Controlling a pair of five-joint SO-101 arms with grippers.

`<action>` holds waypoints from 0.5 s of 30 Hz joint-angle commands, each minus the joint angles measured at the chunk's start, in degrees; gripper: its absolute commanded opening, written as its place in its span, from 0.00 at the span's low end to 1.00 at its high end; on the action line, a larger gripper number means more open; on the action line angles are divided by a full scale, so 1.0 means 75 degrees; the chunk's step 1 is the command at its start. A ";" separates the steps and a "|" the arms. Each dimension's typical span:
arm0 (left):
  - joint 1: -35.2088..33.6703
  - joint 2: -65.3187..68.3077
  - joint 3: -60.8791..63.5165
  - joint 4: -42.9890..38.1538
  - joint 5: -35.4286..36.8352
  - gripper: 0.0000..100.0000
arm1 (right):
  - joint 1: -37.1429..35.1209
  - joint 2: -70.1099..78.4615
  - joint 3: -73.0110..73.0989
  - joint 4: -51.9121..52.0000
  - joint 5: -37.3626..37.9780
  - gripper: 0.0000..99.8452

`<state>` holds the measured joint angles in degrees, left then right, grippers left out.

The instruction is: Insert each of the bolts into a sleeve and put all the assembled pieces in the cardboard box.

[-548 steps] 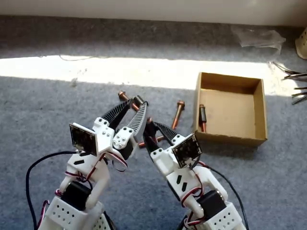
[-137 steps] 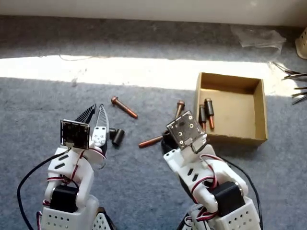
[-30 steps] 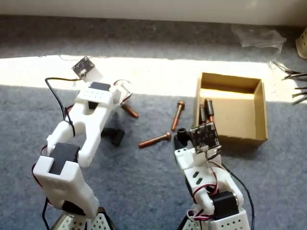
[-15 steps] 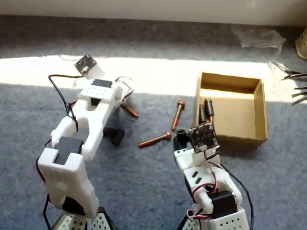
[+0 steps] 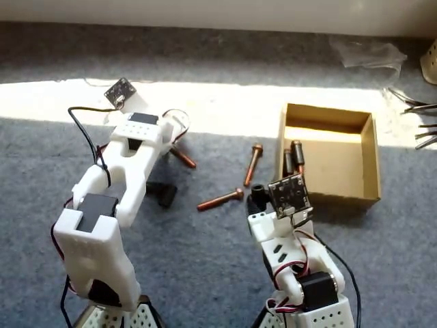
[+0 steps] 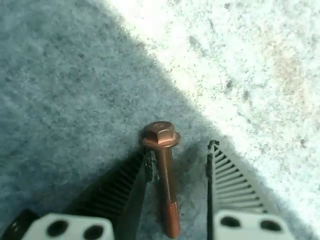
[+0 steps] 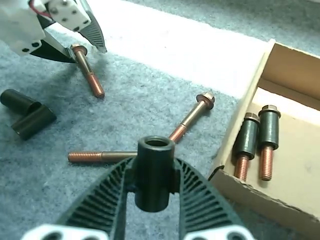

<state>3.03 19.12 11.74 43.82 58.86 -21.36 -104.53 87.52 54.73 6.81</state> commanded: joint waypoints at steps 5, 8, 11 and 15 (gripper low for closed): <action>-0.0158 -0.0053 -0.0147 -0.0070 0.0059 0.17 | 0.0029 -0.0076 -0.0088 -0.0240 -0.0047 0.00; -0.0158 -0.0053 -0.0088 -0.0070 0.0047 0.13 | 0.0029 -0.0076 -0.0088 -0.0240 -0.0047 0.00; -0.0170 -0.0041 -0.0076 -0.0070 0.0012 0.03 | 0.0029 -0.0076 -0.0088 -0.0240 -0.0047 0.00; -0.0170 -0.0041 0.0158 -0.0105 0.0012 0.03 | 0.0029 -0.0076 -0.0088 -0.0240 -0.0047 0.00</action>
<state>2.95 19.12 12.53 43.74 58.95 -21.36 -104.53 87.52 54.73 6.81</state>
